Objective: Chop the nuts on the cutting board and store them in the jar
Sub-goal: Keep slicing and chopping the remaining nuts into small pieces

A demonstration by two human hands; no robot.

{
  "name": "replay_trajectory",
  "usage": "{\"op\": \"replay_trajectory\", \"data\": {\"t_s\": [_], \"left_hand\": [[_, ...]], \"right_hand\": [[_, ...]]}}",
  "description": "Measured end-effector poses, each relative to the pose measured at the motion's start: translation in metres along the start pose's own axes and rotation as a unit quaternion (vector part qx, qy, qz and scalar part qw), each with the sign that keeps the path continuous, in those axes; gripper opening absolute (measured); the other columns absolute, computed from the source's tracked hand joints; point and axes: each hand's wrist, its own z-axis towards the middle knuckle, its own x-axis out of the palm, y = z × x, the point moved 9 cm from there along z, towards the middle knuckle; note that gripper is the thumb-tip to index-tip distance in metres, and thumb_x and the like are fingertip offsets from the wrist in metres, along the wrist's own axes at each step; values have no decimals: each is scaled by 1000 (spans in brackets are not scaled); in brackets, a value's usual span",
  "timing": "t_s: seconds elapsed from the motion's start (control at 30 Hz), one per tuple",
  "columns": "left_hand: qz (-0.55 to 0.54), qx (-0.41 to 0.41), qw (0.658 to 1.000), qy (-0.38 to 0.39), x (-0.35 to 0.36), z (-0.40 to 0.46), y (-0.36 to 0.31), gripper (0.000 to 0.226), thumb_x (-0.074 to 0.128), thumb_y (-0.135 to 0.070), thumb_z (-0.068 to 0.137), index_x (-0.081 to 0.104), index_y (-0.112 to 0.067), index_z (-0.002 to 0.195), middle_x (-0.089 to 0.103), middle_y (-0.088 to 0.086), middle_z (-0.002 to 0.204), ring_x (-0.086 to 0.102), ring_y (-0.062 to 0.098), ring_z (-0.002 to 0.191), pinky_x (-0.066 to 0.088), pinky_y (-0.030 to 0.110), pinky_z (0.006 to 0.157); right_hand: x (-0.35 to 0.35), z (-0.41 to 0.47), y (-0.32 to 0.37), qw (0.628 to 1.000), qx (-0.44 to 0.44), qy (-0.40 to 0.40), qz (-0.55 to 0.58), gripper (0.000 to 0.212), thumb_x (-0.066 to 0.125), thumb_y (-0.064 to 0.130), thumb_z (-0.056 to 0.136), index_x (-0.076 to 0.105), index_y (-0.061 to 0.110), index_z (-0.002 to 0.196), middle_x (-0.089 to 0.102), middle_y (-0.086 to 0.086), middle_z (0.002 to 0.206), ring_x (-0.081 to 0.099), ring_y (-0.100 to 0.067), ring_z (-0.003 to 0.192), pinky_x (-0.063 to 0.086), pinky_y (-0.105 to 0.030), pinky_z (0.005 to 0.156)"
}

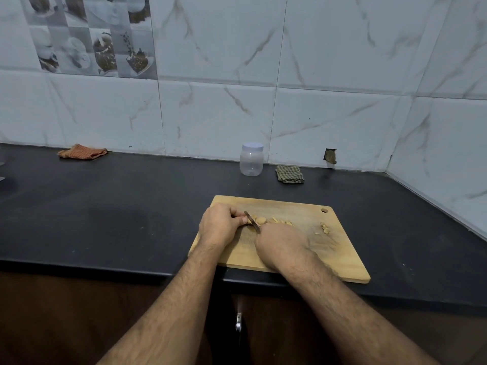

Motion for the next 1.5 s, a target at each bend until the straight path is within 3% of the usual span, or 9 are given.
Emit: {"op": "replay_trajectory", "data": {"t_s": [0.13,0.3,0.43,0.57,0.73,0.83,1.07,1.5], "left_hand": [[9,10,1000,-9,-1,-2,-3,7,75,-38,85,78,-33,88,73,-15,90,62,6,86,48,26,66],[17,17,1000,-12,0,-3,-4,5,74,-37,85,78,-34,86,73,-15,88,63,7,87,47,26,68],[19,22,999,-14,-2,-5,-6,6,73,-36,86,78,-32,87,73,-15,89,62,6,87,44,25,66],[13,21,1000,-15,-2,-6,-6,5,73,-34,86,78,-32,85,73,-15,90,62,6,88,45,25,69],[14,21,1000,-16,-3,-6,-7,4,74,-37,85,76,-33,84,67,-19,81,57,2,82,37,22,59],[12,14,1000,-13,-3,-6,-5,6,75,-39,84,76,-33,86,65,-20,80,57,3,83,39,25,62],[23,19,1000,3,-2,-7,-6,9,73,-39,85,77,-31,87,71,-13,89,58,7,83,42,26,65],[31,24,999,12,0,-6,-5,10,72,-37,87,78,-31,93,73,-12,94,60,8,90,45,28,70]], "right_hand": [[-2,1,-2,1000,-4,-1,-5,31,37,24,104,57,19,127,62,-3,123,58,-22,111,41,-34,76],[1,6,-2,1000,-1,5,-3,34,34,24,103,55,19,129,61,-4,126,57,-24,115,44,-37,88],[8,17,1,1000,16,22,15,33,37,26,102,58,18,126,62,-4,123,59,-25,111,43,-36,78],[10,21,4,998,32,35,27,32,40,28,100,61,22,124,65,-3,121,61,-26,109,48,-39,79],[10,14,4,999,25,37,21,34,38,27,102,58,18,129,60,-2,128,59,-25,113,46,-39,82],[9,4,3,999,10,40,7,33,42,23,102,58,15,130,59,-4,131,59,-23,115,45,-37,84],[8,-17,-3,998,9,57,-7,27,49,19,98,63,13,120,65,-6,118,61,-23,106,45,-35,77],[-2,-30,-3,999,23,33,20,28,48,15,99,63,12,122,64,-7,124,60,-25,111,44,-34,77]]}}
